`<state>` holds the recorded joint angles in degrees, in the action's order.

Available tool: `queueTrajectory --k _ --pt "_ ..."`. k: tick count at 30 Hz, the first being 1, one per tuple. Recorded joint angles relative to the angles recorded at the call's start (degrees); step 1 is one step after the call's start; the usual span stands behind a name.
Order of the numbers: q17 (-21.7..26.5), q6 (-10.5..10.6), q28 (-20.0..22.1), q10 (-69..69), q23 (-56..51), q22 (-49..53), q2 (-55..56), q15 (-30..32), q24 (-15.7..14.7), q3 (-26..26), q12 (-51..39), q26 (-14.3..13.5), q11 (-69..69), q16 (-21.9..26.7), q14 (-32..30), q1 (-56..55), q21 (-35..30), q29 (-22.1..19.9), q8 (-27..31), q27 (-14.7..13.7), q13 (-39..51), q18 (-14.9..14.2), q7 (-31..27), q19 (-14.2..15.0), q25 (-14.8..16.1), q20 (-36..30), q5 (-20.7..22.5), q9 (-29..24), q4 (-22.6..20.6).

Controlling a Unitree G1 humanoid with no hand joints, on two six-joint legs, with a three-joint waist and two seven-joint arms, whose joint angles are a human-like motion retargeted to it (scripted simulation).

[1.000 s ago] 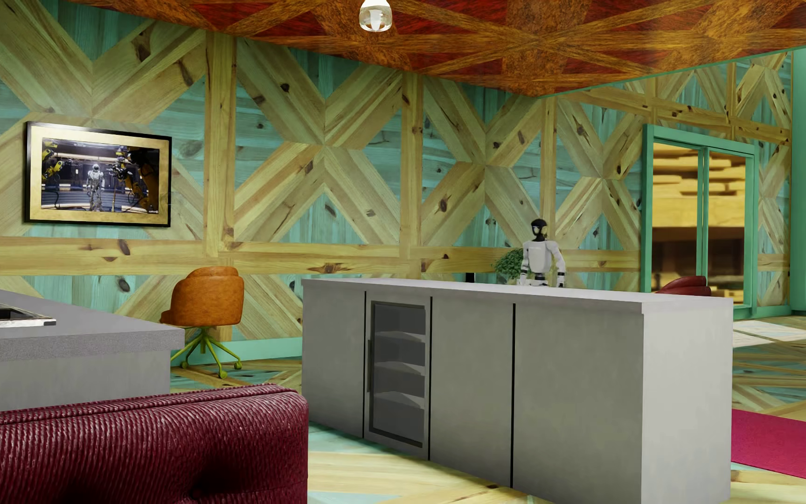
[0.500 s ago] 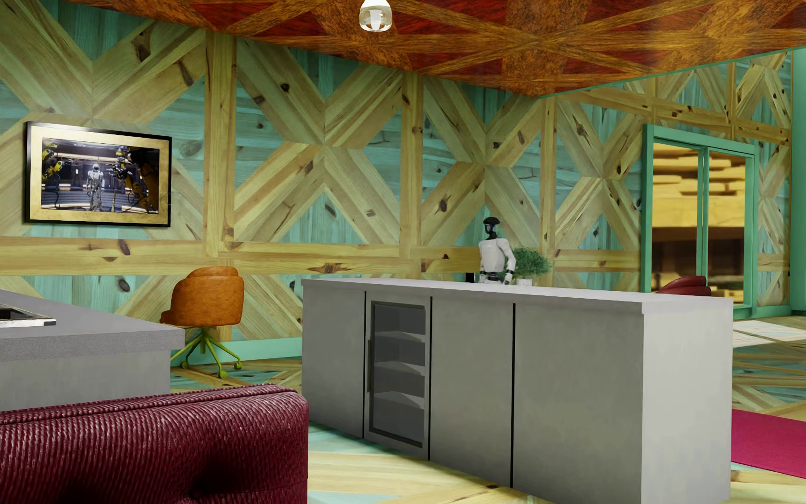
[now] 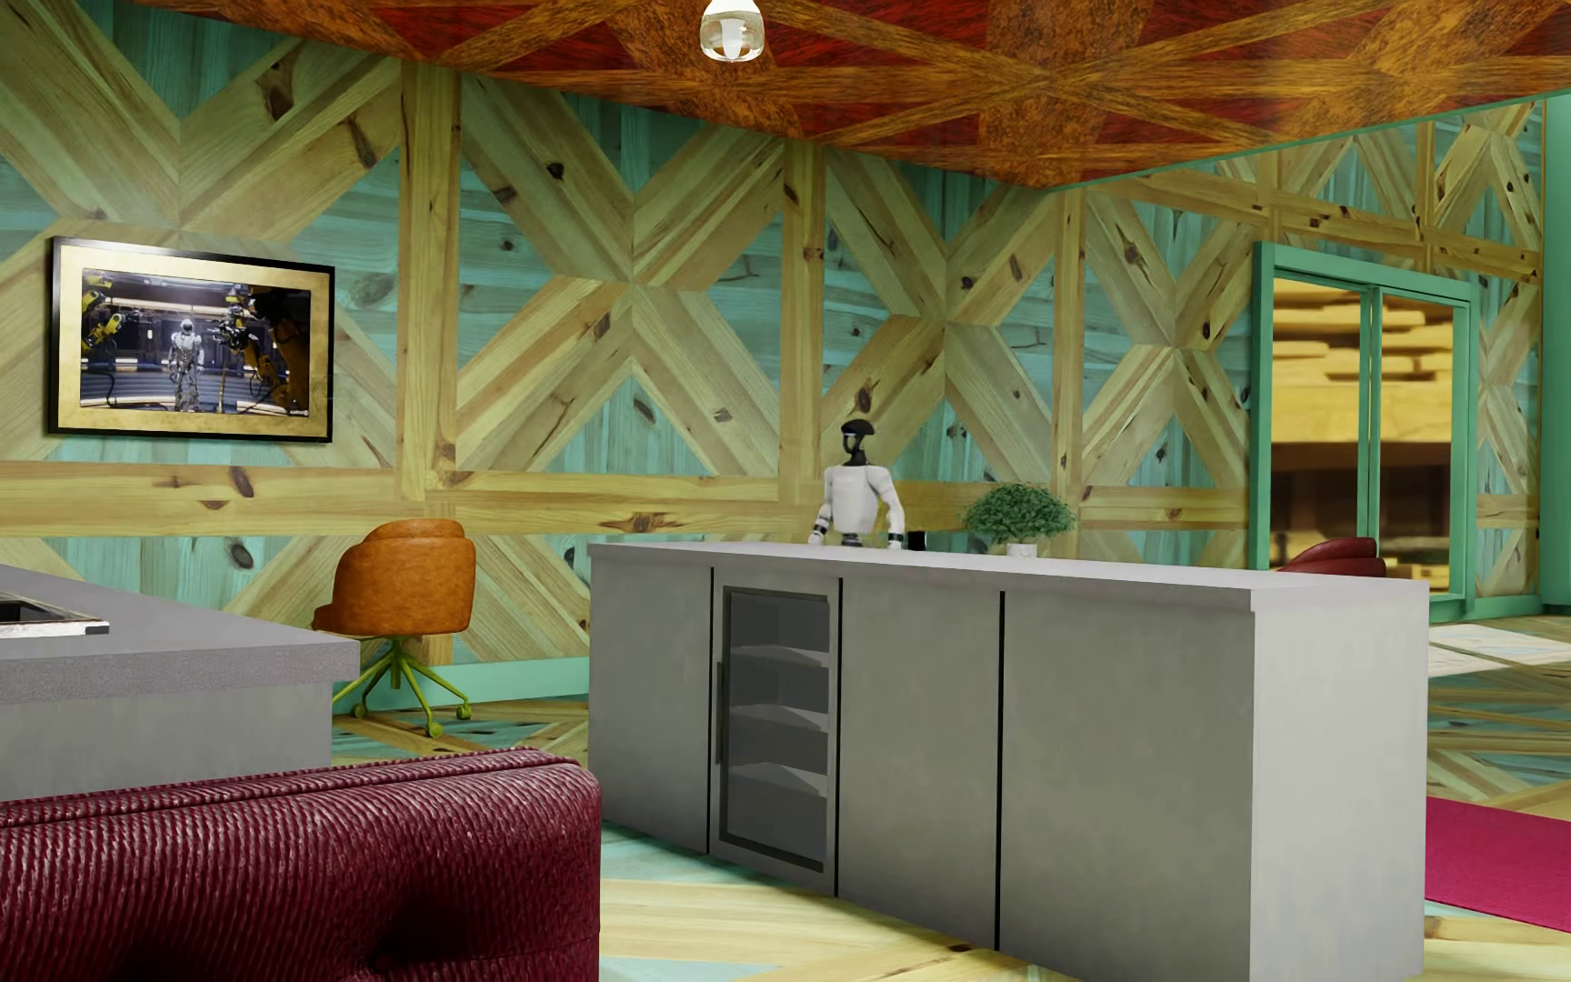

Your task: Head to the counter

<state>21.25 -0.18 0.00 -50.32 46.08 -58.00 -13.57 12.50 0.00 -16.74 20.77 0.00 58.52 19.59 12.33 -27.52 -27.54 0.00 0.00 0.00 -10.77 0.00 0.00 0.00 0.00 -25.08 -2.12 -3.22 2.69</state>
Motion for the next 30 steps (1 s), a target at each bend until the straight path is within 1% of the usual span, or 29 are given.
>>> queueTrajectory --k 1,2,3,4,5,6,7,8,9,10,11,12,13,14,15,16,17,18,19,20,22,23,24,25,26,27,28,29,30 --pt "-0.24 -0.26 0.0 1.45 1.64 1.51 6.43 -0.72 0.0 1.85 -0.07 0.0 12.18 -0.2 2.39 5.02 -1.93 0.0 0.0 0.0 -0.49 0.0 0.0 0.0 0.0 0.87 -0.05 -1.07 -3.06" --pt "-1.02 0.64 0.0 4.07 3.72 2.98 12.34 -5.44 0.0 4.98 -0.55 0.0 19.08 -0.24 3.42 10.84 -3.35 0.0 0.0 0.0 -0.65 0.0 0.0 0.0 0.0 0.87 1.69 -1.81 -3.88" --pt "-1.41 2.04 0.0 7.24 3.68 5.36 18.56 -7.78 0.0 8.48 -1.24 0.0 20.63 -0.1 3.72 16.35 -3.38 0.0 0.0 0.0 -1.99 0.0 0.0 0.0 0.0 0.9 3.94 -2.08 -3.8" --pt "-1.65 3.06 0.0 11.22 3.91 8.19 23.85 -6.43 0.0 12.09 -1.55 0.0 16.04 0.33 3.85 22.21 -3.88 0.0 0.0 0.0 -3.57 0.0 0.0 0.0 0.0 1.23 5.45 -2.23 -3.87" --pt "-2.34 3.8 0.0 14.66 6.04 10.87 28.7 -3.24 0.0 14.85 -2.08 0.0 7.09 0.72 4.08 27.33 -4.17 0.0 0.0 0.0 -4.63 0.0 0.0 0.0 0.0 2.06 6.48 -2.18 -3.7" --pt "-1.57 4.73 0.0 17.29 5.87 13.62 32.63 -0.18 0.0 17.27 -2.79 0.0 -3.87 1.0 4.81 32.09 -6.48 0.0 0.0 0.0 -5.94 0.0 0.0 0.0 0.0 2.67 7.22 -2.16 -2.8" --pt "-1.38 5.37 0.0 19.5 6.09 15.72 34.72 -0.58 0.0 20.0 -3.68 0.0 -15.52 1.28 6.19 37.1 -6.72 0.0 0.0 0.0 -7.23 0.0 0.0 0.0 0.0 3.28 7.13 -2.27 -1.9" --pt "-1.37 4.95 0.0 20.59 6.1 17.29 37.53 -7.67 0.0 21.59 -5.23 0.0 -25.15 1.87 7.96 40.13 -6.95 0.0 0.0 0.0 -7.87 0.0 0.0 0.0 0.0 4.09 6.09 -1.7 -2.06" --pt "-1.29 4.61 0.0 20.57 6.14 18.36 39.67 -20.17 0.0 23.19 -6.68 0.0 -30.82 2.35 9.5 42.52 -7.44 0.0 0.0 0.0 -8.32 0.0 0.0 0.0 0.0 5.12 4.9 -1.22 -1.83" --pt "-0.98 4.67 0.0 19.43 5.94 18.61 41.43 -29.29 0.0 24.71 -7.84 0.0 -31.82 2.53 9.82 44.57 -8.18 0.0 0.0 0.0 -8.92 0.0 0.0 0.0 0.0 6.06 3.56 -0.99 -0.97" --pt "-0.63 5.18 0.0 18.06 5.81 18.1 42.76 -27.47 0.0 26.25 -8.42 0.0 -31.4 2.37 7.96 46.89 -8.68 0.0 0.0 0.0 -9.57 0.0 0.0 0.0 0.0 7.11 3.01 -1.19 0.4" --pt "-0.5 6.05 0.0 15.4 6.19 17.02 44.3 -17.09 0.0 27.11 -8.18 0.0 -29.16 1.97 3.12 48.58 -8.87 0.0 0.0 0.0 -10.06 0.0 0.0 0.0 0.0 8.14 3.73 -1.11 2.25" --pt "-0.55 7.58 0.0 9.65 6.88 15.7 45.77 -5.65 0.0 26.79 -7.19 0.0 -24.65 1.46 -4.98 47.66 -9.01 0.0 0.0 0.0 -10.33 0.0 0.0 0.0 0.0 8.68 5.87 -0.3 4.56" --pt "-0.48 9.37 0.0 0.4 8.12 13.2 45.7 0.5 0.0 25.55 -6.21 0.0 -20.28 1.04 -14.06 44.11 -8.62 0.0 0.0 0.0 -10.11 0.0 0.0 0.0 0.0 7.57 8.51 0.23 6.34" --pt "-0.17 10.59 0.0 -11.25 9.26 10.9 43.84 0.73 0.0 23.86 -5.21 0.0 -17.39 1.03 -18.36 38.19 -7.46 0.0 0.0 0.0 -9.24 0.0 0.0 0.0 0.0 5.53 10.9 0.37 7.12" --pt "-0.15 11.46 0.0 -22.37 9.56 10.59 40.08 -1.49 0.0 21.67 -3.99 0.0 -17.3 1.1 -14.8 31.16 -5.5 0.0 0.0 0.0 -7.97 0.0 0.0 0.0 0.0 4.53 13.28 -0.06 7.49" --pt "-0.21 11.49 0.0 -29.32 9.58 10.17 33.89 -4.98 0.0 18.56 -3.15 0.0 -19.54 1.28 -6.83 25.27 -3.73 0.0 0.0 0.0 -6.49 0.0 0.0 0.0 0.0 2.84 14.27 -1.04 6.61" --pt "0.4 10.84 0.0 -31.7 8.15 9.81 27.34 -9.3 0.0 14.92 -1.94 0.0 -22.99 1.55 -1.0 19.18 -3.91 0.0 0.0 0.0 -4.94 0.0 0.0 0.0 0.0 1.65 14.45 -1.34 4.96" --pt "1.38 10.01 0.0 -29.39 5.02 8.8 20.57 -13.53 0.0 11.1 -0.47 0.0 -26.51 1.91 1.41 14.22 -3.75 0.0 0.0 0.0 -4.03 0.0 0.0 0.0 0.0 0.97 13.99 -1.76 3.46" --pt "2.22 9.05 0.0 -22.96 1.28 7.37 13.84 -18.14 0.0 7.36 1.01 0.0 -30.2 2.32 1.75 10.38 -2.38 0.0 0.0 0.0 -3.54 0.0 0.0 0.0 0.0 0.83 12.88 -2.15 2.27" --pt "3.24 8.03 0.0 -4.41 -4.57 5.2 2.79 -29.87 0.0 1.89 3.81 0.0 -34.7 3.24 -0.14 3.85 0.54 0.0 0.0 0.0 -1.54 0.0 0.0 0.0 0.0 0.77 10.69 -1.55 2.5" --pt "3.68 8.03 0.0 6.58 -7.13 3.69 -0.77 -34.28 0.0 -0.01 4.69 0.0 -34.47 3.6 -1.11 1.77 1.76 0.0 0.0 0.0 0.09 0.0 0.0 0.0 0.0 0.67 10.16 -0.66 3.29" --pt "3.97 8.36 0.0 16.71 -8.93 2.2 -3.33 -36.63 0.0 -1.38 5.52 0.0 -34.0 3.78 -4.52 0.75 3.02 0.0 0.0 0.0 1.81 0.0 0.0 0.0 0.0 0.57 9.97 0.35 4.05" --pt "4.13 8.72 0.0 29.39 -10.2 0.73 -5.24 -36.71 0.0 -1.92 6.21 0.0 -34.32 3.82 -18.32 -0.25 4.37 0.0 0.0 0.0 3.14 0.0 0.0 0.0 0.0 0.35 9.78 1.23 4.35" --pt "4.01 9.05 0.0 32.38 -10.87 -0.76 -6.86 -33.98 0.0 -1.67 6.73 0.0 -34.24 3.8 -22.77 -2.02 5.47 0.0 0.0 0.0 3.79 0.0 0.0 0.0 0.0 0.32 9.4 1.57 4.06" --pt "3.58 9.04 0.0 16.74 -10.78 -2.46 -8.47 -28.42 0.0 -1.21 6.86 0.0 -31.39 3.81 -4.51 -3.38 6.67 0.0 0.0 0.0 3.27 0.0 0.0 0.0 0.0 -0.26 8.15 1.08 3.04" --pt "2.62 8.55 0.0 9.49 -8.98 -3.74 -7.66 -20.58 0.0 -0.53 6.76 0.0 -24.14 3.72 1.32 -4.67 7.54 0.0 0.0 0.0 2.18 0.0 0.0 0.0 0.0 -0.37 6.2 0.99 1.81" --pt "1.56 7.98 0.0 2.83 -5.29 -4.43 -4.11 -13.2 0.0 0.52 6.13 0.0 -12.35 3.47 1.64 -4.95 7.41 0.0 0.0 0.0 1.12 0.0 0.0 0.0 0.0 -0.05 3.89 0.61 -0.13" --pt "1.17 8.13 0.0 -0.74 -0.91 -4.28 1.06 -9.98 0.0 1.72 4.45 0.0 2.46 3.34 4.05 -2.14 6.15 0.0 0.0 0.0 0.19 0.0 0.0 0.0 0.0 -1.18 2.73 -0.61 -2.92"
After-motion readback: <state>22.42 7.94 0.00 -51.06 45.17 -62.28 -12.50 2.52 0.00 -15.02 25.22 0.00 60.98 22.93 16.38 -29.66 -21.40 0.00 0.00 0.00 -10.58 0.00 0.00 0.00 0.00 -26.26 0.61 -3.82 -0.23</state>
